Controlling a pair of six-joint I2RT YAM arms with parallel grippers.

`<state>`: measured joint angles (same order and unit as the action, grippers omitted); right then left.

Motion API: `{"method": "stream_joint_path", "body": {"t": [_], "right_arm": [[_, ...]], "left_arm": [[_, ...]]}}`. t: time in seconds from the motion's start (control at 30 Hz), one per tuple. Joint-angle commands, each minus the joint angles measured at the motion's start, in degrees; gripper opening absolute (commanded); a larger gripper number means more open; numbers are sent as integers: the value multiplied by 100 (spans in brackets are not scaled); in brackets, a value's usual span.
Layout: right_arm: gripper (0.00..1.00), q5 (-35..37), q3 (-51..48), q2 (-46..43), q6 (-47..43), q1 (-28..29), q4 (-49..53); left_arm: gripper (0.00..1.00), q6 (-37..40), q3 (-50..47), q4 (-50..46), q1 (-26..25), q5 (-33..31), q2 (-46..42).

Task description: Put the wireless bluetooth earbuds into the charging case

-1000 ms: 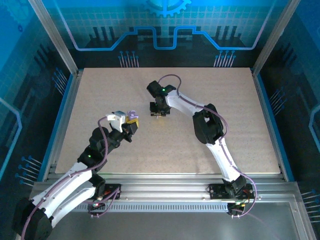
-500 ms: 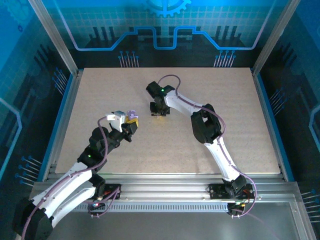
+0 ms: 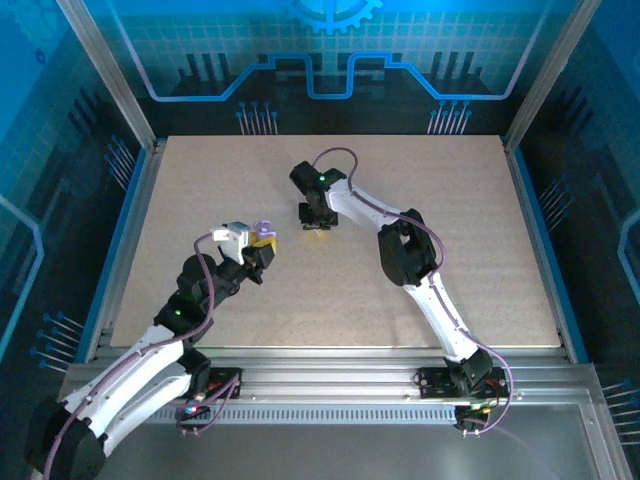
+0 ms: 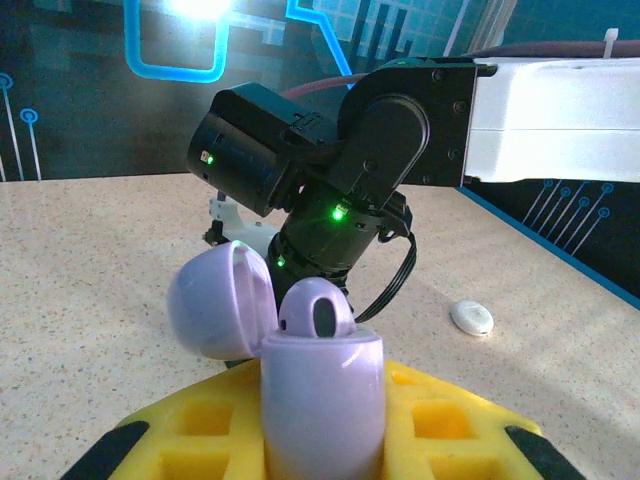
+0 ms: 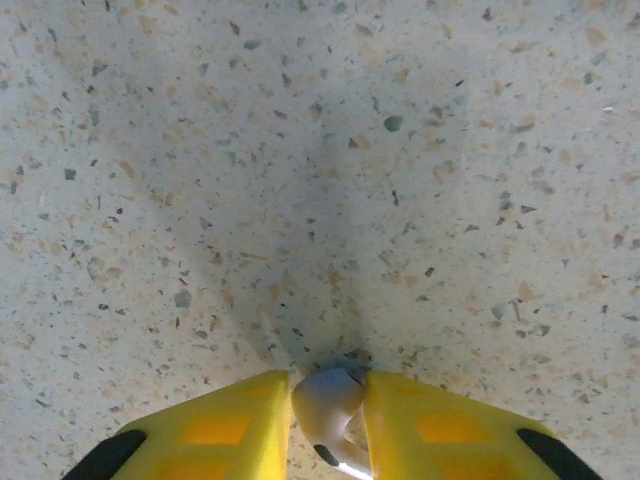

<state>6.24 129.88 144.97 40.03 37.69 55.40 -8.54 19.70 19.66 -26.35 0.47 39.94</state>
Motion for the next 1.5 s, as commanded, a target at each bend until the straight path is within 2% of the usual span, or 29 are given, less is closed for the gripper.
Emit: {"method": "stream_joint_path", "body": {"t": [0.0, 0.17, 0.5, 1.0, 1.17, 1.47], "right_arm": [[25, 137, 175, 273, -74, -77, 199], [23, 238, 187, 262, -157, -104, 270], [28, 419, 221, 300, -396, -162, 299], [18, 441, 90, 130, -580, -192, 273], [17, 480, -579, -371, -542, -149, 170], [17, 598, -2767, -1772, -321, -26, -331]], "left_arm": [[18, 70, -41, 195, 79, 111, -91], [18, 93, -51, 194, 79, 109, -121], [18, 81, -54, 231, 86, 145, -40], [18, 27, -37, 224, 87, 305, 101], [18, 46, 6, 144, 86, 343, 93], [18, 51, -5, 143, 86, 402, 103]]}}
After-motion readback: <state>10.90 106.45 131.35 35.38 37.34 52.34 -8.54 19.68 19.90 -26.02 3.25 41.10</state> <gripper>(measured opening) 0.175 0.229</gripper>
